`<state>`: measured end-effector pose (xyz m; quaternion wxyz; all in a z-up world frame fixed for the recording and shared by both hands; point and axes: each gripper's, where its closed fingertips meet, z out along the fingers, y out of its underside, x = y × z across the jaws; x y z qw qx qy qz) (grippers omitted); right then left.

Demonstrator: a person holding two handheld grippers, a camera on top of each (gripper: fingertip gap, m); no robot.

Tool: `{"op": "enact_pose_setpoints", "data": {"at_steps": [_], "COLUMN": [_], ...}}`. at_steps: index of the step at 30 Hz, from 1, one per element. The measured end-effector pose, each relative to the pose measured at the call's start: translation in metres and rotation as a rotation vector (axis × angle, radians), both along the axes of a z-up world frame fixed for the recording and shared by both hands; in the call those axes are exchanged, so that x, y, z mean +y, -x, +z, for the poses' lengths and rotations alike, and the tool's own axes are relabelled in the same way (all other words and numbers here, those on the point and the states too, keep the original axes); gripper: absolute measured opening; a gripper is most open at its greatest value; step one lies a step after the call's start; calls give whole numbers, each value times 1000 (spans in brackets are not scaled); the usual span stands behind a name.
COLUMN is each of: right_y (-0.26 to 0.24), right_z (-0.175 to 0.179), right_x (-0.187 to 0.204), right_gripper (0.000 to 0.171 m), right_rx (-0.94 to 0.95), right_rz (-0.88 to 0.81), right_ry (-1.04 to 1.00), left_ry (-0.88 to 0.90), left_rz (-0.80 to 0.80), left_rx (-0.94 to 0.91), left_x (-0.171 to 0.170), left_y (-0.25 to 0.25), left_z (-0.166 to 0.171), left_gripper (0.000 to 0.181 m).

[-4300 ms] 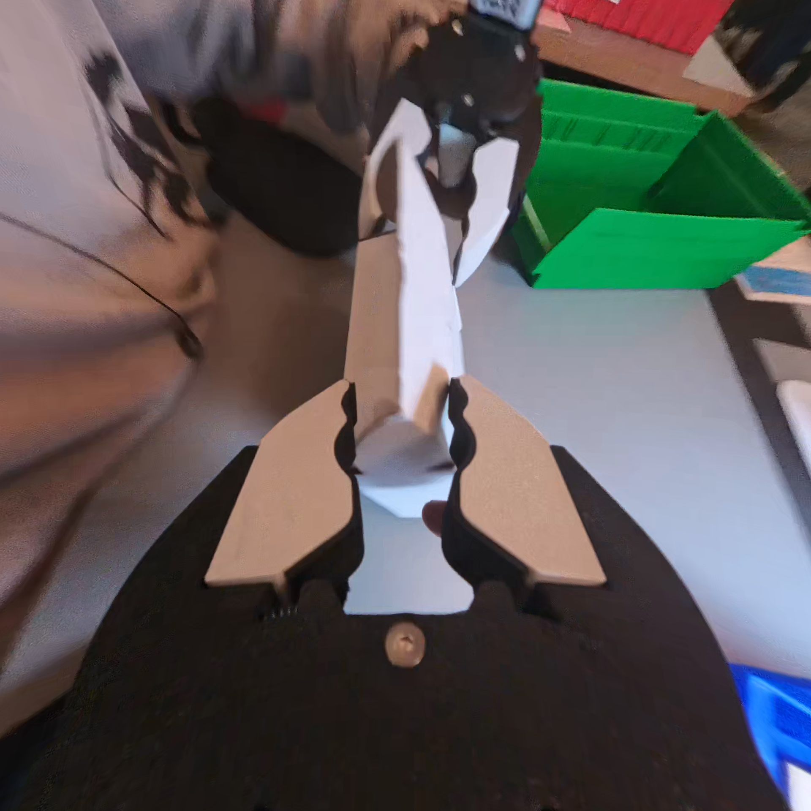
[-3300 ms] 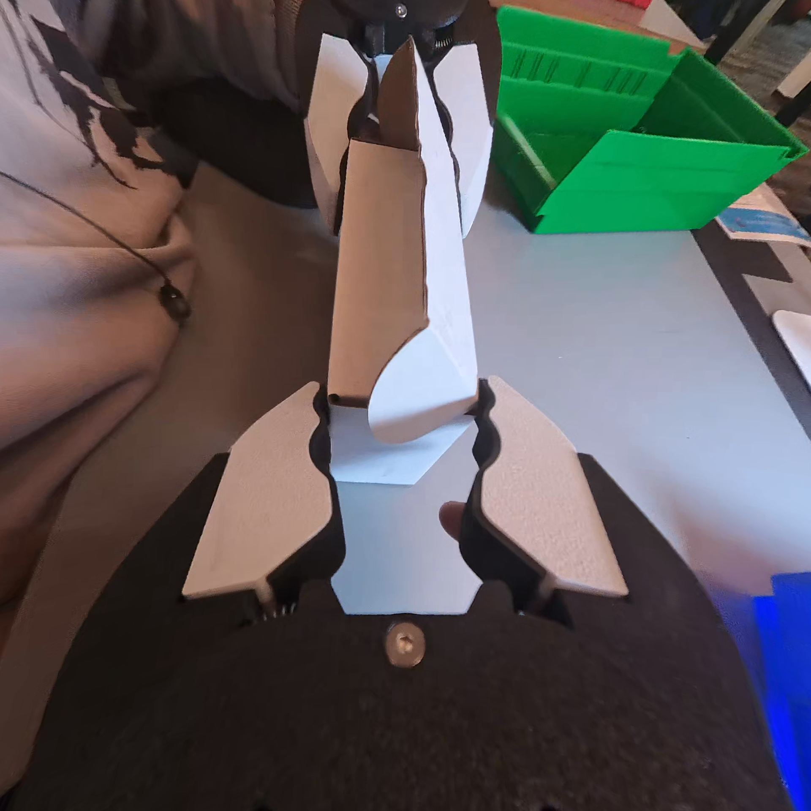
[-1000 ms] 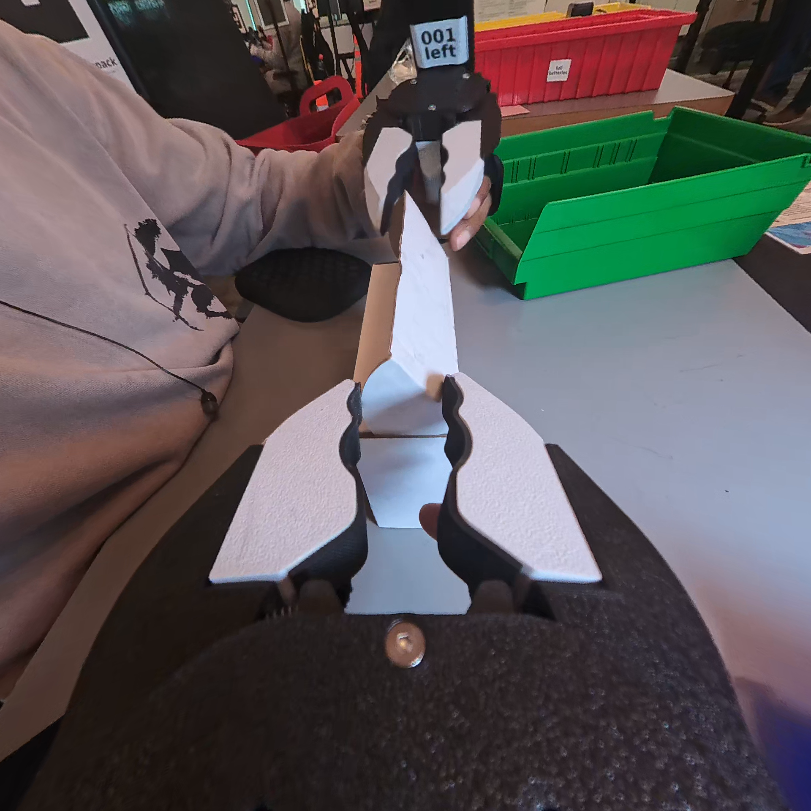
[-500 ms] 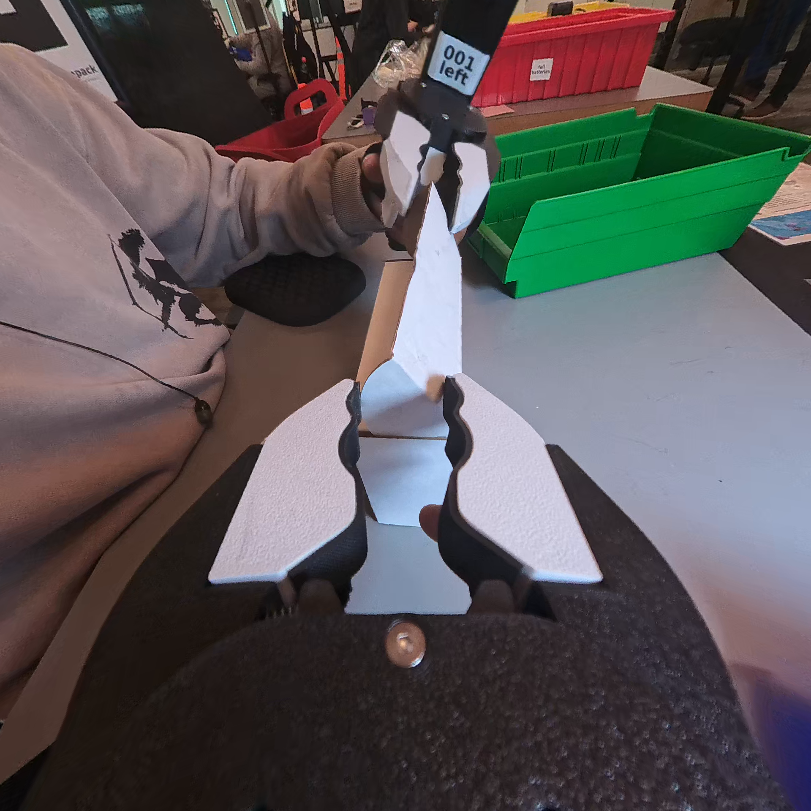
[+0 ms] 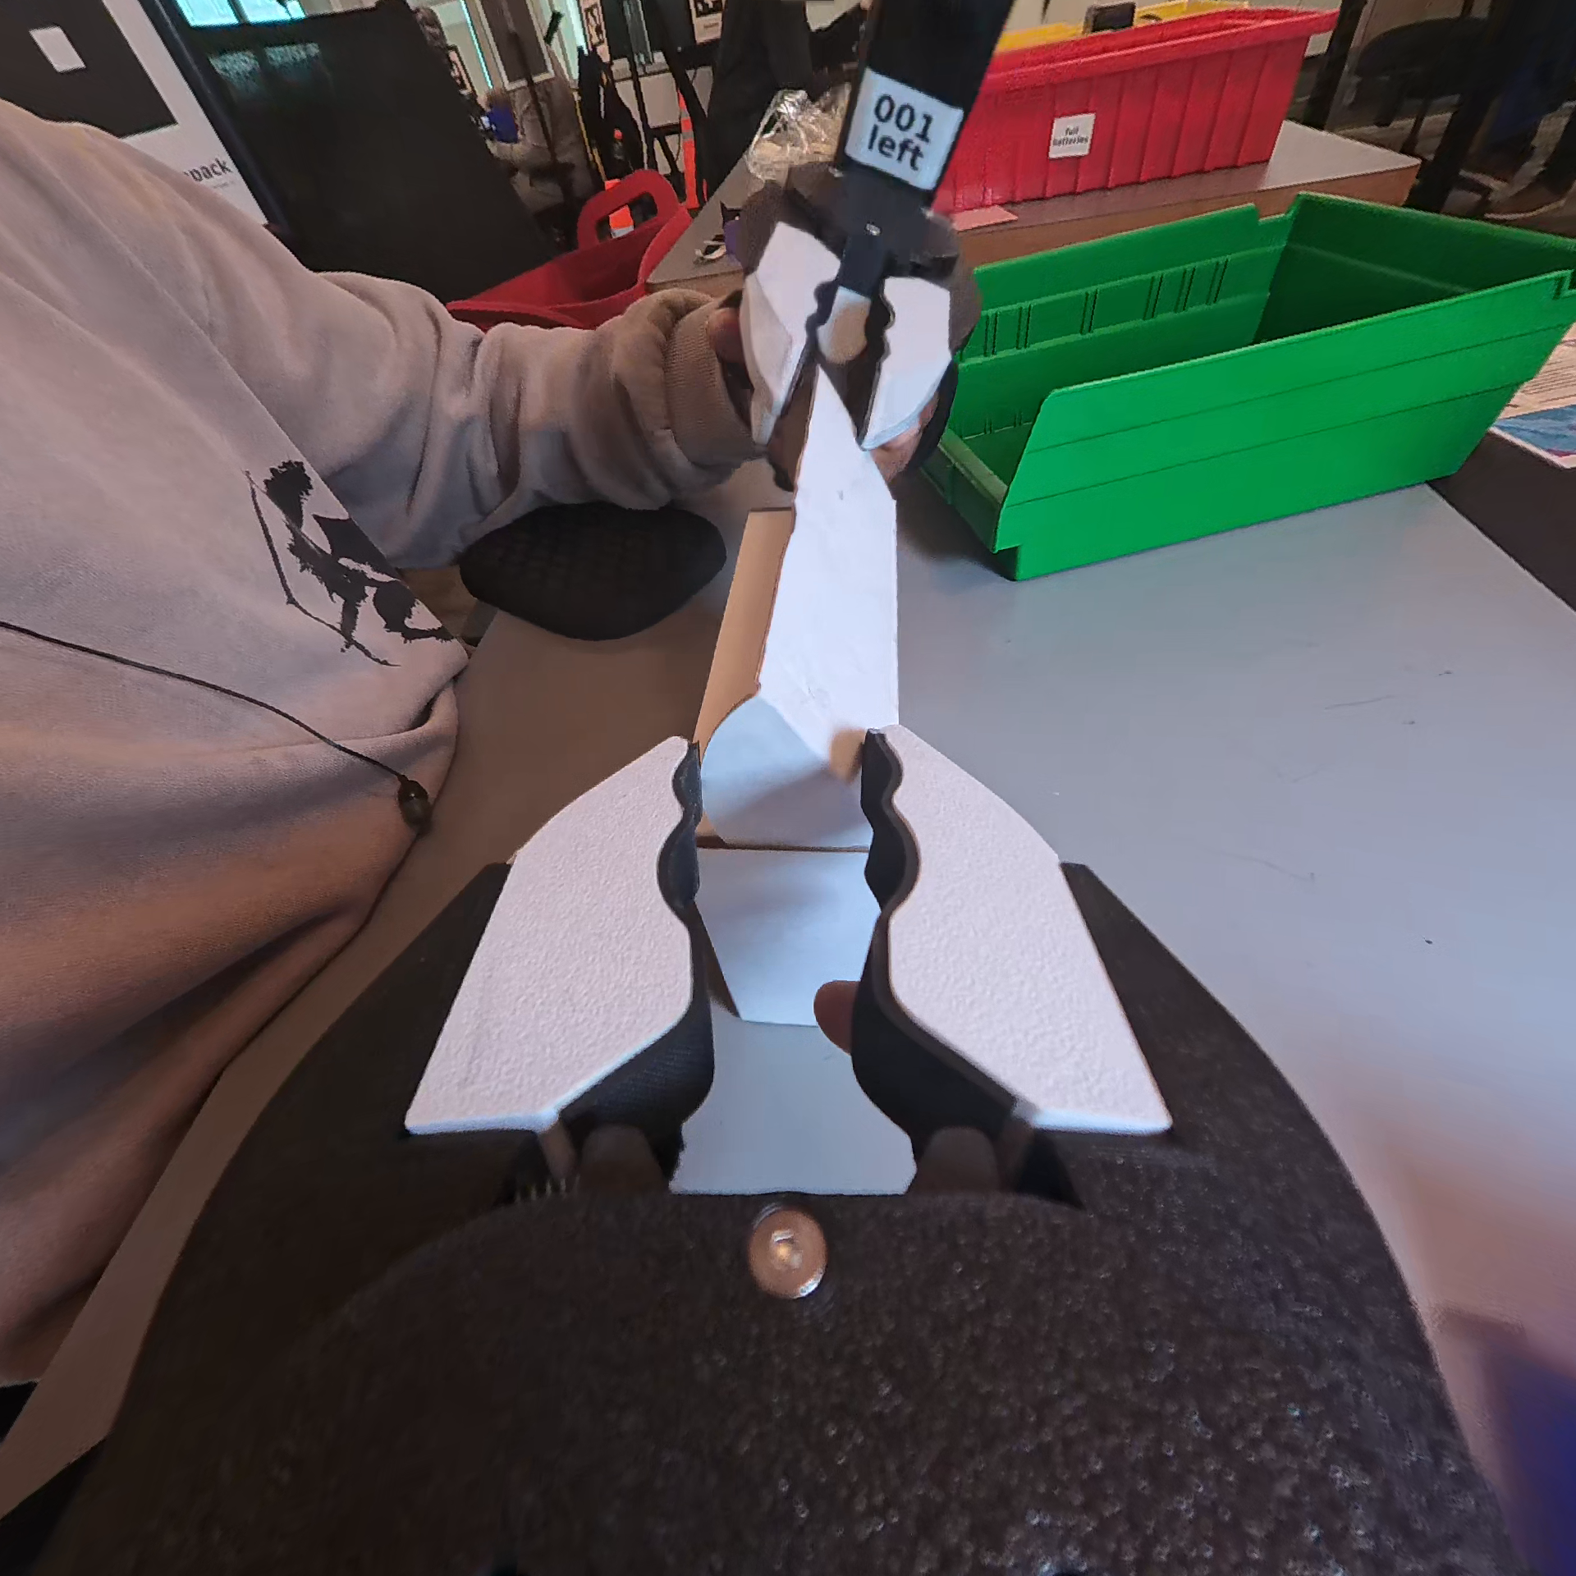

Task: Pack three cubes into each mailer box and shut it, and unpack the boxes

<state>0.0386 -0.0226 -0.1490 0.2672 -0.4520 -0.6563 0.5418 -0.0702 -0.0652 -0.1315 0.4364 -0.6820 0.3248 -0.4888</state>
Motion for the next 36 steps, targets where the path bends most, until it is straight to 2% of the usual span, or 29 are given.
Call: {"op": "enact_pose_setpoints", "data": {"at_steps": [3,5,7,9,10,12,18,20,27,32,36], "right_y": [1,1,2,3,3,4,1,2,4,1,-2], "right_z": [-1,0,0,1,1,1,4,4,0,-7,-9], "right_x": [-3,-2,-1,-2,-3,-1,1,0,-4,-9,-14], "right_gripper": [35,36,36,36,36,36,37,37,36,37,46], "right_rx": [-3,-8,-10,-12,-12,-13,0,-2,2,2,-20], "right_rz": [19,26,32,42,46,43,27,23,20,12,7], "right_ry": [-17,-11,6,26,32,38,70,77,9,-178,-265], "left_ry": [-227,-289,-309,-325,-323,-291,-4,22,-218,-476,-522], "left_rz": [-54,-110,-152,-175,-192,-213,-73,-65,-77,-56,-50], "left_rx": [151,236,286,277,274,257,47,17,145,365,519], "left_x": [-9,-14,-15,-13,-12,-9,14,12,-7,-20,-27], "left_y": [6,8,5,-1,-4,-7,-5,-5,-7,-11,-13], "left_z": [-4,-10,-13,-9,-9,-7,6,6,-8,-19,-26], "left_gripper": [44,52,51,39,32,31,26,26,28,30,49]}}
